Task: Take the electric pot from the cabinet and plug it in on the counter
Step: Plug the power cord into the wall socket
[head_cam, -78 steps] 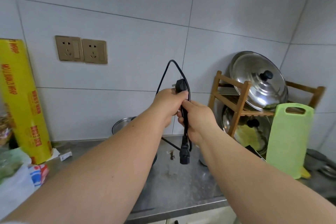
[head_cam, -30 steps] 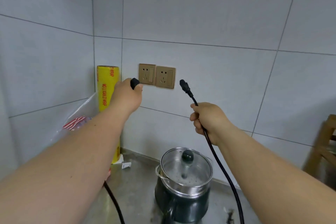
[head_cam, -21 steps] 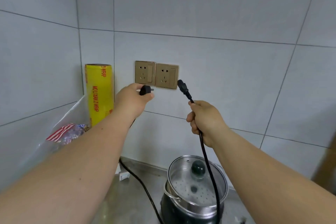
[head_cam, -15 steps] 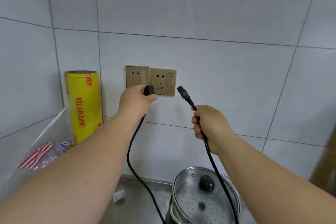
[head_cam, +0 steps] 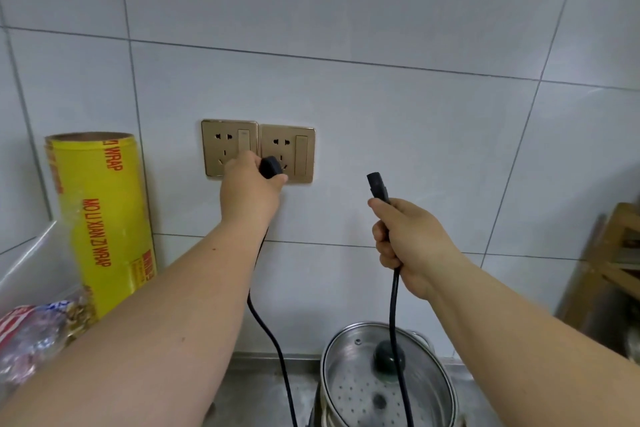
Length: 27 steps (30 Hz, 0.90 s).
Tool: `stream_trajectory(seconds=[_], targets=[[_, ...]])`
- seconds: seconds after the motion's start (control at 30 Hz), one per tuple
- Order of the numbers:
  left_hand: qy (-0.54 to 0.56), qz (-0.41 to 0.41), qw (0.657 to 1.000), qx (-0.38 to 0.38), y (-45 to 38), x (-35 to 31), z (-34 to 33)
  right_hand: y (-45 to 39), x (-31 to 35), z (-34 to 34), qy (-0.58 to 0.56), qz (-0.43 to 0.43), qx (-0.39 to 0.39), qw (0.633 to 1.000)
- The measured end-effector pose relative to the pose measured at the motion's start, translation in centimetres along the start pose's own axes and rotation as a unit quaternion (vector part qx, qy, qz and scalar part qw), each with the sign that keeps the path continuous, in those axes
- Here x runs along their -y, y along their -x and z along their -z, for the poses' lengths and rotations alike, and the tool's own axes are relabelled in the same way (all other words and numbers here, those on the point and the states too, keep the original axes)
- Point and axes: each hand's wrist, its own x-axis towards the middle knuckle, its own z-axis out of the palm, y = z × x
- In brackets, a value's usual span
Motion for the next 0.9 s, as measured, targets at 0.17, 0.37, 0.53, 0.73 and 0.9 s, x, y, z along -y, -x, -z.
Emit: stream_trajectory(seconds=[0.17,0.37,0.53,0.73,0.9], targets=[[-0.037,-0.019,0.999,-0.009,0.1,-0.4,-0.5,-0.3,-0.2,0.0,0.006,0.016,0.004,1.000],[-0.128,-0.065,0.990,-0.005,0.2,-1.9,-1.1,-0.8,0.0,-1.1,0.044,0.052,0.025,0.997],[-0.164,-0.087,0.983,-0.011,0.4,-1.1,-1.0,-1.6,-0.7,-1.8,0.067,0.069,0.032,0.995],[-0.162,-0.069,0.984,0.000,-0.9,-1.5,-1.3,-2.3,-0.7,-2.1,0.069,0.076,0.015,0.995],[-0.112,-0.076,0.991,0.015,-0.7,-0.4,-0.7,-2.9,0.2,-2.6,0.086,0.083,-0.014,0.993]])
